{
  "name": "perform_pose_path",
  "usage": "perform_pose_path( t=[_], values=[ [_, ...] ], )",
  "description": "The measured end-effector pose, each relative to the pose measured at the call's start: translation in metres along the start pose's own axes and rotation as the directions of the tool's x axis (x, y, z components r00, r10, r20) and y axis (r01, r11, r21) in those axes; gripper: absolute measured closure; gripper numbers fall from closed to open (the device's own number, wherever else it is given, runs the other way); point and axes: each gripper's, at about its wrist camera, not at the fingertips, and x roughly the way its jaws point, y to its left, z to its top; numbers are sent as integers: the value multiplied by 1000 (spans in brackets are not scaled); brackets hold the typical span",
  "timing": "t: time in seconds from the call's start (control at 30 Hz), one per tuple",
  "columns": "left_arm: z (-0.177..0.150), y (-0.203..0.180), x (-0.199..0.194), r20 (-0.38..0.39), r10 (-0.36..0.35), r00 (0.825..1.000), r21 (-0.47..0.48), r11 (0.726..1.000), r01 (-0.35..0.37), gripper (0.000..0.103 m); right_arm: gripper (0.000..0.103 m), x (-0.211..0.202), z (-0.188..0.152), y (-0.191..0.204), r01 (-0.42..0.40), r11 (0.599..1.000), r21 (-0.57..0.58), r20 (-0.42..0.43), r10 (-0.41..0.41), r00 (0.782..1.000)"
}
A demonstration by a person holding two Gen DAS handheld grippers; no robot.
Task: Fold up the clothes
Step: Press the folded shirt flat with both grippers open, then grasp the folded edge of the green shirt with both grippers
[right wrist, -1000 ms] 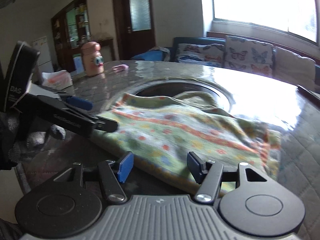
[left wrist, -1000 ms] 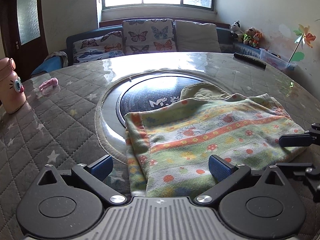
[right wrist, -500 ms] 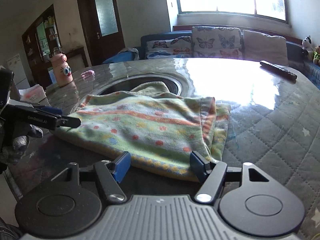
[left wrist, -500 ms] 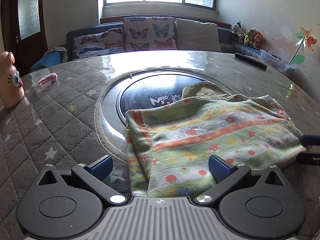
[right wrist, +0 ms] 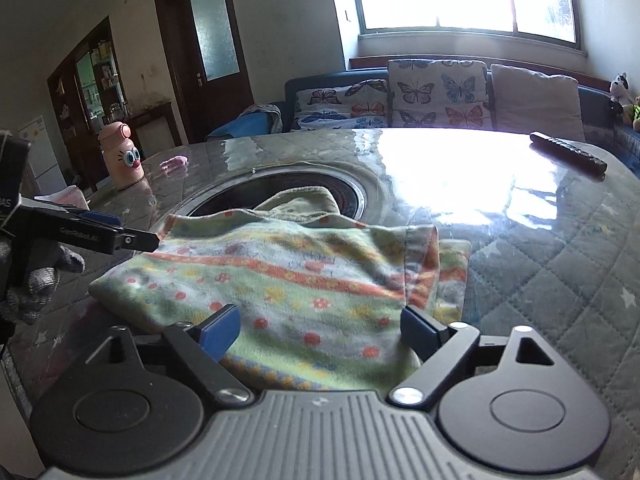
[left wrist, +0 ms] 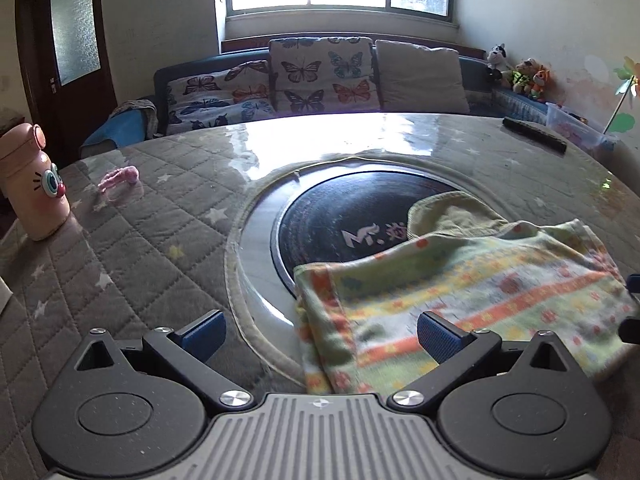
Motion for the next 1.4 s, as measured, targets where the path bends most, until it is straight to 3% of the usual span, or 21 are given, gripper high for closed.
perform_pose_path(
  t=[0.37,0.77,1.07,1.4],
  values=[
    [27,-11,42,-33,24,999,54,998,-23,0,11,42,36,-11,-28,999,-15,-9,28,1000],
    [35,-14,69,-59,14,998,73,997,-10,0,11,76,45,-31,-17,999,30,-50,19,999],
    [37,-7,66,-49,32,998,64,998,-29,0,11,71,52,-29,-18,999,39,-42,20,999],
    [23,12,44,-27,71,997,53,996,-70,0,11,73,57,10,-112,993,-26,-41,110,993]
  ],
)
